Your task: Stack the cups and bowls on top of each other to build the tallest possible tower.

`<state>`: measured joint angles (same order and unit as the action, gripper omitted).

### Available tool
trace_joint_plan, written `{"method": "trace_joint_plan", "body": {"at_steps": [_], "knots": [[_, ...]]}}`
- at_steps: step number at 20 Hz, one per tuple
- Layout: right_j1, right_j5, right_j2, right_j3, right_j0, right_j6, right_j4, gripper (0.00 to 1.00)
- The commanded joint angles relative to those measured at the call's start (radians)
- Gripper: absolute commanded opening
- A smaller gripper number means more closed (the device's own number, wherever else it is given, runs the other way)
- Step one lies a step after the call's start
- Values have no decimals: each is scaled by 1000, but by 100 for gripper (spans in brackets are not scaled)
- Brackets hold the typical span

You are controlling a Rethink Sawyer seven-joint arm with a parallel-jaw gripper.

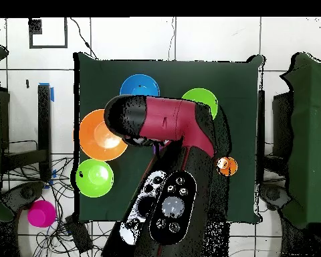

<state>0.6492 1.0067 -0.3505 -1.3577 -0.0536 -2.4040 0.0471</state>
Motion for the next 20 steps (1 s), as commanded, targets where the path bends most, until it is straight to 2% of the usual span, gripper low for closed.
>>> {"method": "trace_joint_plan", "body": {"at_steps": [1, 7, 20], "knots": [[-22, -78, 155, -97, 30, 141, 53, 0], [-31, -76, 162, -75, 58, 190, 95, 0], [-24, 3, 169, -53, 57, 208, 146, 0]]}}
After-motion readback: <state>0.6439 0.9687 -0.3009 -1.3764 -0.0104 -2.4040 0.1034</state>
